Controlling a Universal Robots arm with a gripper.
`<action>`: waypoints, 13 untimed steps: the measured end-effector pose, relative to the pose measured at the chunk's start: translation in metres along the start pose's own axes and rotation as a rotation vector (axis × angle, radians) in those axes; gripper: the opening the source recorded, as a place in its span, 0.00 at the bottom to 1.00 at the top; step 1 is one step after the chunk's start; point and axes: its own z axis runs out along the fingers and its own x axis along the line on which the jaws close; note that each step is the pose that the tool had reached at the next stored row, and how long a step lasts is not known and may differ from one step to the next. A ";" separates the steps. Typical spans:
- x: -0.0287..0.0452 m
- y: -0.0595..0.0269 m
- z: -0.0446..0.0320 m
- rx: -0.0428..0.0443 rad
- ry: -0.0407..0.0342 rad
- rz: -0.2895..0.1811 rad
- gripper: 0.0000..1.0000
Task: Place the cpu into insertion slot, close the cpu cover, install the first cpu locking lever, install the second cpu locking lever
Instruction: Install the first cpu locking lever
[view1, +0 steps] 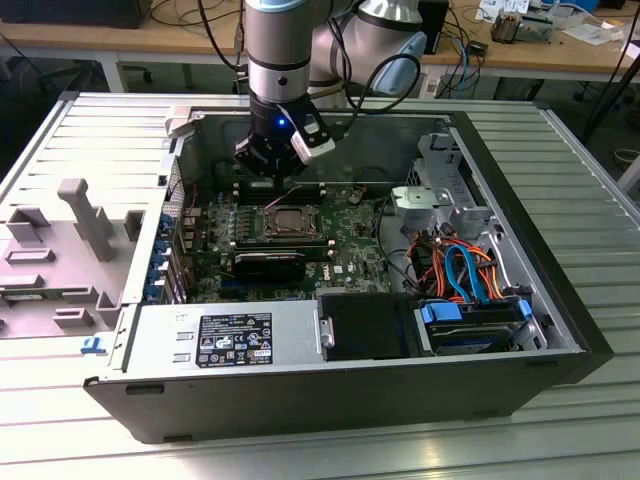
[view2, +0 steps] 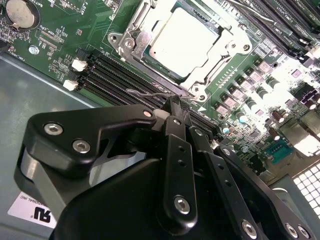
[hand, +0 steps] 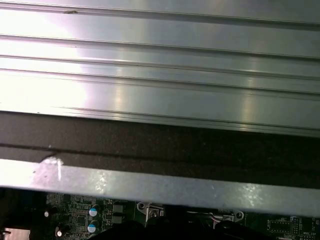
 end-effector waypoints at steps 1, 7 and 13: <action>0.0000 0.0001 0.0002 0.0005 0.0001 -0.002 0.11; -0.0002 0.0022 0.0021 0.0013 0.0003 -0.008 0.11; -0.0004 0.0038 0.0049 0.0017 0.0009 -0.019 0.11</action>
